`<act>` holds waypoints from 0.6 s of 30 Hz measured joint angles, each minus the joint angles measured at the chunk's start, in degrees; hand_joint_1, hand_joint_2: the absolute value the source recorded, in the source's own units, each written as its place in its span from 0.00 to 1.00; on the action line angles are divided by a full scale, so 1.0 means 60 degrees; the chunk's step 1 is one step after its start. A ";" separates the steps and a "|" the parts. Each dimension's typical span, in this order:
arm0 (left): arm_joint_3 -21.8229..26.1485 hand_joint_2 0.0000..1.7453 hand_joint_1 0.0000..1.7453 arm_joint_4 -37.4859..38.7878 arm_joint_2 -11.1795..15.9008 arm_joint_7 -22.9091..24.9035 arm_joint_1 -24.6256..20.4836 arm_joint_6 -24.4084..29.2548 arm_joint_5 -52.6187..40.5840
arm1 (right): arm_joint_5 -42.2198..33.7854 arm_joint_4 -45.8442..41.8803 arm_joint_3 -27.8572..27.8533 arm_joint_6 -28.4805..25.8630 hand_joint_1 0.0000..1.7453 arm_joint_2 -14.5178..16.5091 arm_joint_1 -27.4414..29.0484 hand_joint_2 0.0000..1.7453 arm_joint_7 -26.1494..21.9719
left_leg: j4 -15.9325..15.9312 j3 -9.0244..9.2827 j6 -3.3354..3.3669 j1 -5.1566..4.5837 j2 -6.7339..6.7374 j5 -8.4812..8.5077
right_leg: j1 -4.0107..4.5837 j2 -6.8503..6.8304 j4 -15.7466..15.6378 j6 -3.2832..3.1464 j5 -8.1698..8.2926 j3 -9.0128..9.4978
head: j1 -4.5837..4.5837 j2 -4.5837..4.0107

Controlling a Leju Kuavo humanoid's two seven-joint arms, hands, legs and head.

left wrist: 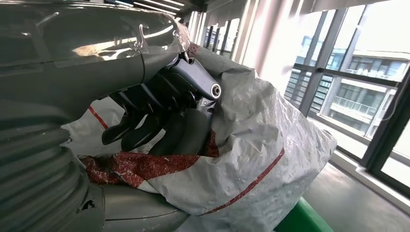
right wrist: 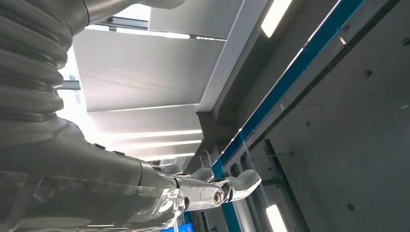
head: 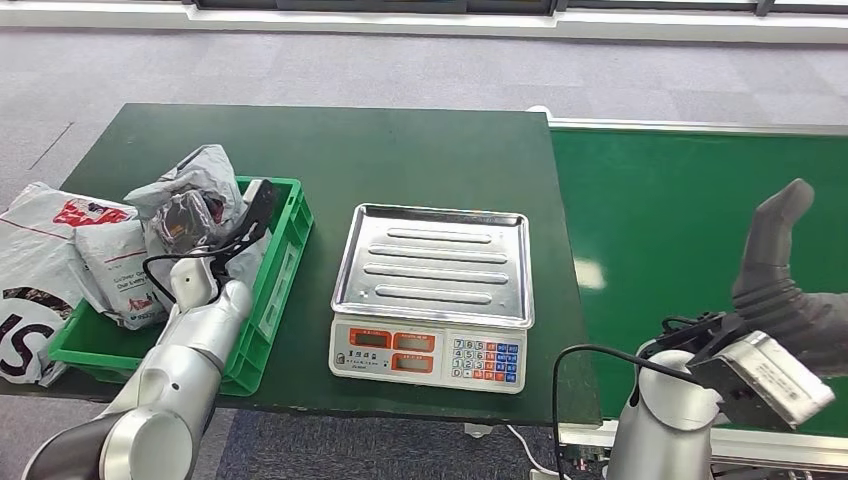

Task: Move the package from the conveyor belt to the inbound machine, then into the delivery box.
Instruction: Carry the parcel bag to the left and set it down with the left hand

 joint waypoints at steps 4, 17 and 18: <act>0.0000 1.00 1.00 0.0035 -0.0042 -0.0143 0.0025 0.0003 0.0011 | -0.0006 0.0007 0.0000 0.0000 0.00 0.0000 0.0000 1.00 0.0000 | 0.0000 0.0000 0.0000 0.0000 -0.0002 0.0000 | 0.0001 -0.0001 0.0000 0.0000 0.0000 0.0000 | 0.0000 0.0000; 0.0153 0.00 0.00 -0.1122 -0.0210 -0.1053 0.0445 0.0006 0.0204 | 0.0034 0.0097 0.0000 0.0000 0.00 0.0000 -0.0006 1.00 0.0000 | 0.0000 -0.0004 0.0000 0.0001 -0.0007 0.0000 | 0.0001 -0.0003 0.0000 0.0000 0.0000 0.0003 | 0.0000 -0.0001; 0.0220 0.00 0.00 -0.1286 -0.0239 -0.1147 0.0481 0.0006 0.0220 | 0.0042 0.0111 0.0000 0.0000 0.00 -0.0001 -0.0007 1.00 0.0000 | 0.0000 -0.0005 0.0000 0.0001 -0.0007 0.0000 | 0.0001 -0.0003 0.0000 0.0000 0.0000 0.0003 | 0.0000 0.0000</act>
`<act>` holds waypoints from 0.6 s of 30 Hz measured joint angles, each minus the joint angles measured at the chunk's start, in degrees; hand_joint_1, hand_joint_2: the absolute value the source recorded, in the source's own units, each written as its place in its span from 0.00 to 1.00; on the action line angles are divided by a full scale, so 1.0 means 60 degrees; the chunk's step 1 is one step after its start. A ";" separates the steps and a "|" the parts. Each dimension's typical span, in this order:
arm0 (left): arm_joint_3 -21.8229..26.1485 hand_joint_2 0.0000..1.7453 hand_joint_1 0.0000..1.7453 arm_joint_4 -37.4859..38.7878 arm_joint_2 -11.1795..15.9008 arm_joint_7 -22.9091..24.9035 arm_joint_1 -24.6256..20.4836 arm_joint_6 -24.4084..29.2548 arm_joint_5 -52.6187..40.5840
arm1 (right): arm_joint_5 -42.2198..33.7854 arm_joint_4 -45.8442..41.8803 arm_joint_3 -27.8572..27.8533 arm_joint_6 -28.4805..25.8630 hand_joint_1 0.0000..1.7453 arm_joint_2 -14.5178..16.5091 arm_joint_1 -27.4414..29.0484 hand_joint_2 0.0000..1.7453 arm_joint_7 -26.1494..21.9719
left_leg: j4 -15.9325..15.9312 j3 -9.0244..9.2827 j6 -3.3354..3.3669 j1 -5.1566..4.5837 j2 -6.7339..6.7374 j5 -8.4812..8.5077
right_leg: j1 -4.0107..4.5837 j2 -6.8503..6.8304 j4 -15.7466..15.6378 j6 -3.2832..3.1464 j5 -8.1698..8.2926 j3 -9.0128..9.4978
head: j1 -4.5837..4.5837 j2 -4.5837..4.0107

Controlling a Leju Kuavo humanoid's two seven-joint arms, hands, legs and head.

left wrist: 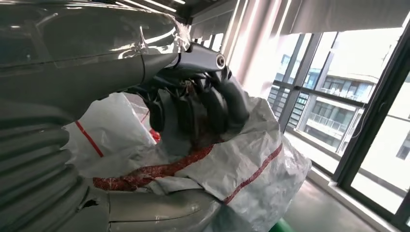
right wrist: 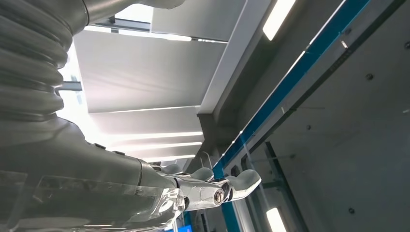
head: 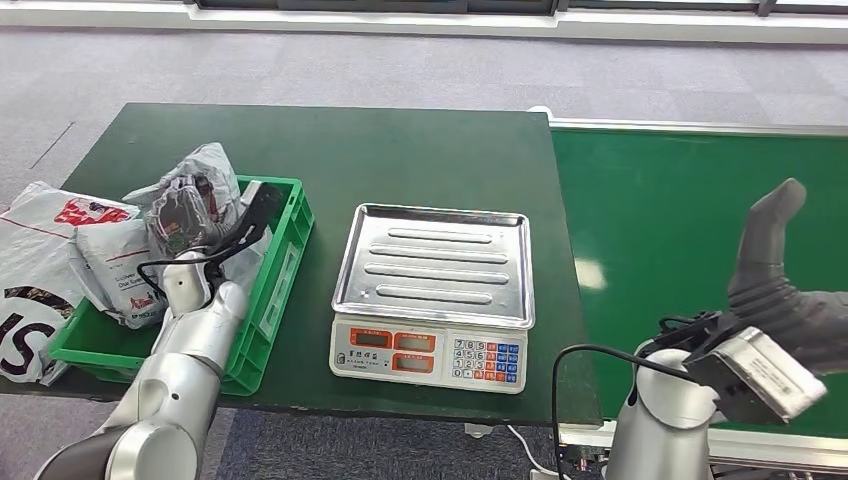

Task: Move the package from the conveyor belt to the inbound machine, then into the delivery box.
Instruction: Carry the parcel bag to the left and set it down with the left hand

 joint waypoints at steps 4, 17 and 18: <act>0.0355 0.00 0.00 -0.0607 -0.0144 -0.0369 0.0092 0.0002 0.0015 | 0.0030 0.0057 0.0000 0.0000 0.00 -0.0003 -0.0004 1.00 0.0000 | 0.0000 0.0000 0.0000 0.0000 0.0000 0.0000 | 0.0001 -0.0003 0.0000 0.0000 0.0000 0.0000 | 0.0000 0.0000; 0.1146 0.00 0.00 -0.1962 -0.0588 -0.0869 0.0222 0.0004 -0.0033 | 0.0075 0.0137 -0.0004 0.0000 0.00 -0.0003 -0.0008 1.00 0.0000 | 0.0000 0.0001 0.0000 0.0000 -0.0005 0.0001 | 0.0001 -0.0012 0.0000 0.0000 0.0000 0.0001 | 0.0000 0.0000; 0.1179 0.00 0.00 -0.2011 -0.0607 -0.0887 0.0226 0.0004 -0.0034 | 0.0082 0.0137 -0.0004 0.0000 0.00 -0.0003 -0.0008 1.00 0.0000 | 0.0000 0.0001 0.0000 0.0000 -0.0005 0.0001 | 0.0001 -0.0012 0.0000 0.0000 0.0000 0.0001 | 0.0000 0.0000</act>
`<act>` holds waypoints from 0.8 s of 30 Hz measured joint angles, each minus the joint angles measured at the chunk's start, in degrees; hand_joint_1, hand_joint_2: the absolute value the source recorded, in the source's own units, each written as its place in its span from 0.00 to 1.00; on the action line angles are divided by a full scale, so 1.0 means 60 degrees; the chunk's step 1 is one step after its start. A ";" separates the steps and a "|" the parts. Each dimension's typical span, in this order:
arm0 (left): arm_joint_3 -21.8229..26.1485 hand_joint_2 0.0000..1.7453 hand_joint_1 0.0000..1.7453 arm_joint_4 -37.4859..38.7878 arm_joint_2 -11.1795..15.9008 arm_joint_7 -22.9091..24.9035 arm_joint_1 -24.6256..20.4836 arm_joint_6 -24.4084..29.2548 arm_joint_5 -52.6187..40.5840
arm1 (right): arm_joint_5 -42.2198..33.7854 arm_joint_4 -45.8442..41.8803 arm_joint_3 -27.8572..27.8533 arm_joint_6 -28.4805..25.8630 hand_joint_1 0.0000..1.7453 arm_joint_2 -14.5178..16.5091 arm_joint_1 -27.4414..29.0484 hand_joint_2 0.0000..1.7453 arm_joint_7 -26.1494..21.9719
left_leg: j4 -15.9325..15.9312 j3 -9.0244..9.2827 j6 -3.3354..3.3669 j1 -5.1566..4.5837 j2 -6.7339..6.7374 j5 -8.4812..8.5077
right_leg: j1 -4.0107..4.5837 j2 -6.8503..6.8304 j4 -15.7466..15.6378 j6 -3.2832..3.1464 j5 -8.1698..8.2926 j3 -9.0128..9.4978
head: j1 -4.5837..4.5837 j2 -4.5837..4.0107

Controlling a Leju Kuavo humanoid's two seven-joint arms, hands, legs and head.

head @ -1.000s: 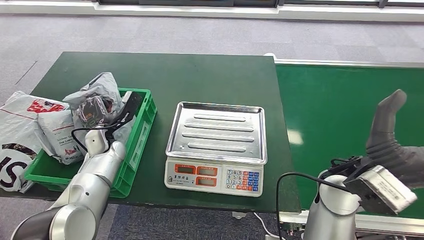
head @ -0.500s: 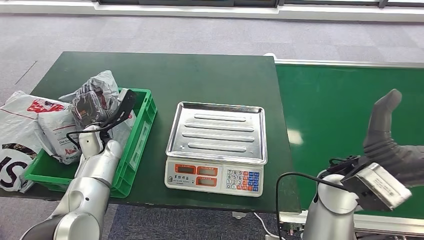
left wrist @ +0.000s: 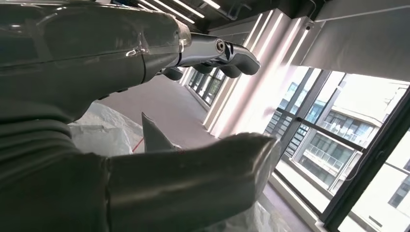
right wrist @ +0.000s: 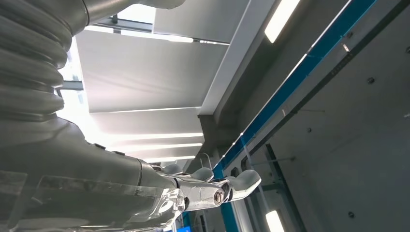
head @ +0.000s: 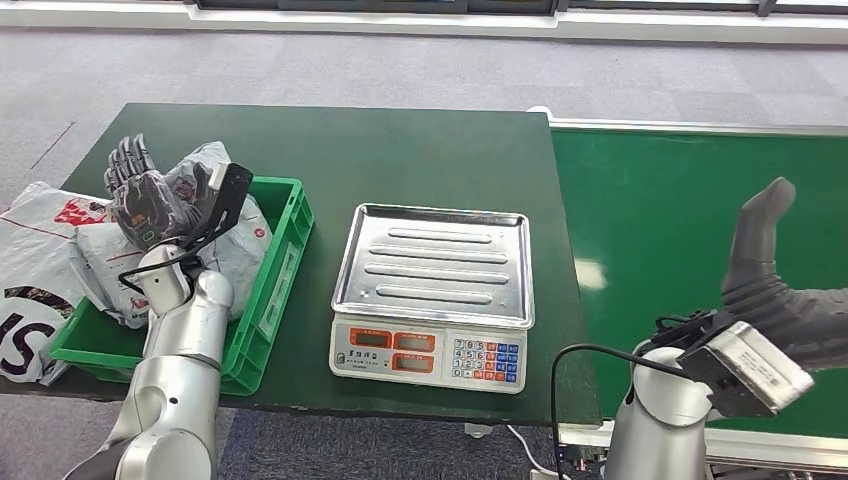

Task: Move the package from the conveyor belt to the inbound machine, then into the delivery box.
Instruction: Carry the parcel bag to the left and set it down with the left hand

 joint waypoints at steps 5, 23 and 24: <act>0.0068 0.00 0.00 -0.0138 -0.0056 -0.0045 0.0015 0.0000 0.0000 | 0.0018 0.0003 0.0000 0.0000 0.00 -0.0001 0.0000 1.00 0.0000 | 0.0000 0.0000 0.0000 0.0000 -0.0001 0.0000 | 0.0000 -0.0001 0.0000 0.0000 0.0000 0.0001 | 0.0000 -0.0001; 0.0990 1.00 0.00 -0.1352 -0.0970 -0.4643 0.0131 -0.0031 0.3605 | -0.0005 0.0055 -0.0057 0.0000 0.00 -0.0004 0.0011 1.00 0.0088 | 0.0000 0.0001 0.0001 -0.0001 -0.0011 0.0000 | -0.0003 -0.0005 -0.0001 0.0000 0.0000 0.0004 | 0.0000 0.0000; 0.0942 1.00 0.00 -0.1391 -0.1038 -0.5354 0.0207 -0.0115 0.4728 | -0.0036 0.0055 -0.0059 0.0000 0.00 -0.0004 0.0014 1.00 0.0168 | 0.0000 0.0001 0.0001 -0.0001 -0.0012 -0.0001 | -0.0003 -0.0006 -0.0001 0.0000 0.0000 0.0007 | 0.0000 0.0000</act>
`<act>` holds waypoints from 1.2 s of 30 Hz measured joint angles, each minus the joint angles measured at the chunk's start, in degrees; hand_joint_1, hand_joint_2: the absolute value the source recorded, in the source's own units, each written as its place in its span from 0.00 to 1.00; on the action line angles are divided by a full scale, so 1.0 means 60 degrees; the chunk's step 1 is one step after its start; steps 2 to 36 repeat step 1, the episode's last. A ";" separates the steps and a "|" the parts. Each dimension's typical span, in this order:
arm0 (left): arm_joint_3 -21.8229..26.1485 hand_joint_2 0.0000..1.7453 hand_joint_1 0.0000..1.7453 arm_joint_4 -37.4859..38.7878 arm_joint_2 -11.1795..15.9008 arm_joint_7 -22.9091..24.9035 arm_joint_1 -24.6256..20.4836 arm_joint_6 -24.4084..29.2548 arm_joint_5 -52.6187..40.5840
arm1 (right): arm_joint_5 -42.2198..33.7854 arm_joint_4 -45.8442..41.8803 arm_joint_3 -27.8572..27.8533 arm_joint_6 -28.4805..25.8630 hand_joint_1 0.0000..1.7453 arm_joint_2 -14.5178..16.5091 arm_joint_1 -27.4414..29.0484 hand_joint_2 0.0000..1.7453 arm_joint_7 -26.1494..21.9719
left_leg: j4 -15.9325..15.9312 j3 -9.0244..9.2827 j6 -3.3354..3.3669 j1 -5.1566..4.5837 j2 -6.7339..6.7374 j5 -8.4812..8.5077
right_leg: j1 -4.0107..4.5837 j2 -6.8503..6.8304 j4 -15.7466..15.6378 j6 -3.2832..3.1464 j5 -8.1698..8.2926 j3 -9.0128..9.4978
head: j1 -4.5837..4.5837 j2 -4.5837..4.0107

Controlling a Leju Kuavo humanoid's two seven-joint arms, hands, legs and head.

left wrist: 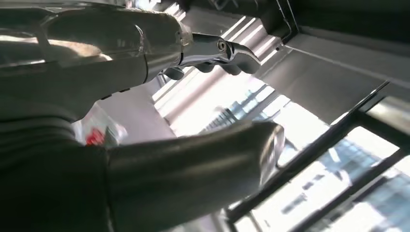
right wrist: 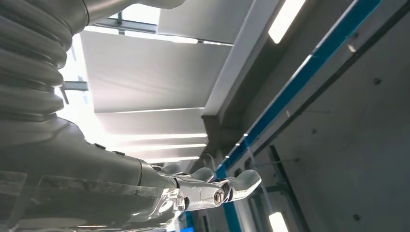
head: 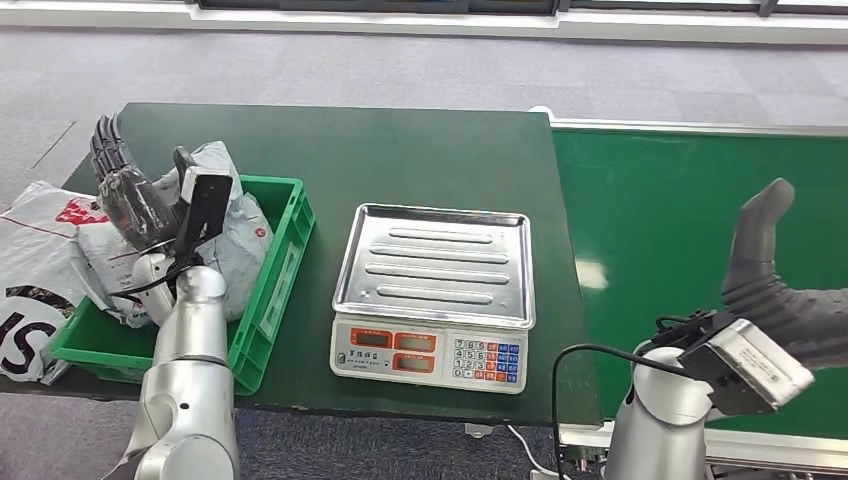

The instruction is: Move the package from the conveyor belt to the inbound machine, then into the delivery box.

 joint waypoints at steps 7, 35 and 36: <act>-0.0026 1.00 0.00 -0.0012 -0.0033 -0.0369 0.0037 -0.0038 0.0596 | -0.0005 0.0000 0.0000 0.0000 0.00 0.0000 0.0001 1.00 0.0056 | 0.0000 0.0000 0.0000 0.0000 -0.0001 0.0000 | 0.0000 -0.0001 0.0000 0.0000 0.0000 0.0002 | 0.0000 0.0000; -0.0026 1.00 0.00 -0.0012 -0.0033 -0.0369 0.0037 -0.0038 0.0596 | -0.0005 0.0000 0.0000 0.0000 0.00 0.0000 0.0001 1.00 0.0056 | 0.0000 0.0000 0.0000 0.0000 -0.0001 0.0000 | 0.0000 -0.0001 0.0000 0.0000 0.0000 0.0002 | 0.0000 0.0000; -0.0026 1.00 0.00 -0.0012 -0.0033 -0.0369 0.0037 -0.0038 0.0596 | -0.0005 0.0000 0.0000 0.0000 0.00 0.0000 0.0001 1.00 0.0056 | 0.0000 0.0000 0.0000 0.0000 -0.0001 0.0000 | 0.0000 -0.0001 0.0000 0.0000 0.0000 0.0002 | 0.0000 0.0000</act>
